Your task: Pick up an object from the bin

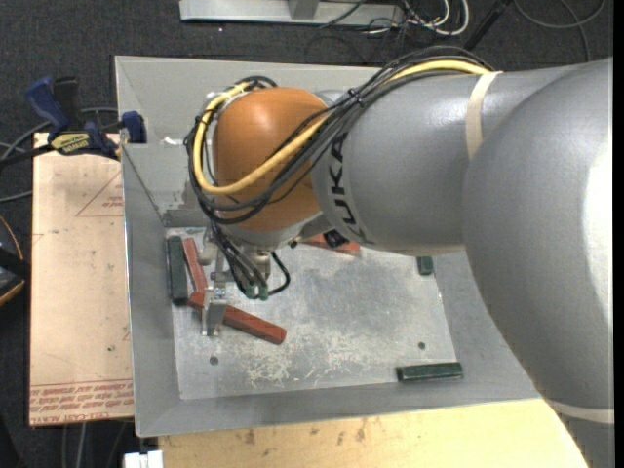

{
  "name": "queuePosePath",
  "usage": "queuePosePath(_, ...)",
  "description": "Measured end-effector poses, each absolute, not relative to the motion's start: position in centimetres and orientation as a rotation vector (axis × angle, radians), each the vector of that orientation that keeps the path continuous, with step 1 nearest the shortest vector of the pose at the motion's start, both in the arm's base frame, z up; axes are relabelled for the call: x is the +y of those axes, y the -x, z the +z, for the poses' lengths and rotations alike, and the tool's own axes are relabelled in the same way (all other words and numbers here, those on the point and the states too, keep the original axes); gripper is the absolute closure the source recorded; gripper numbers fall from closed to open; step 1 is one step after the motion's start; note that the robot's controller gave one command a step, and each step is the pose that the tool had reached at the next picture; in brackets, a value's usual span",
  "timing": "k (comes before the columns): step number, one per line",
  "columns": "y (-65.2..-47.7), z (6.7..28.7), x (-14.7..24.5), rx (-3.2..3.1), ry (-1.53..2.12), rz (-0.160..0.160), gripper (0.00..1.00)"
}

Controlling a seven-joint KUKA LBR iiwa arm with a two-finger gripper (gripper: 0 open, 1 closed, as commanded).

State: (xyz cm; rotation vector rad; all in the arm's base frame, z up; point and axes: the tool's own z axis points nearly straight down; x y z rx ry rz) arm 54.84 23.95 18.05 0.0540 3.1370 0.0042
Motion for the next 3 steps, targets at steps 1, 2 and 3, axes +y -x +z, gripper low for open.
queuePosePath(1,-54.4,11.3,23.6,3.138,0.003,0.004,0.00)
queuePosePath(2,-53.1,8.2,19.8,3.118,0.122,0.025,1.00)
queuePosePath(3,-53.1,8.2,19.8,3.118,0.122,0.025,1.00)
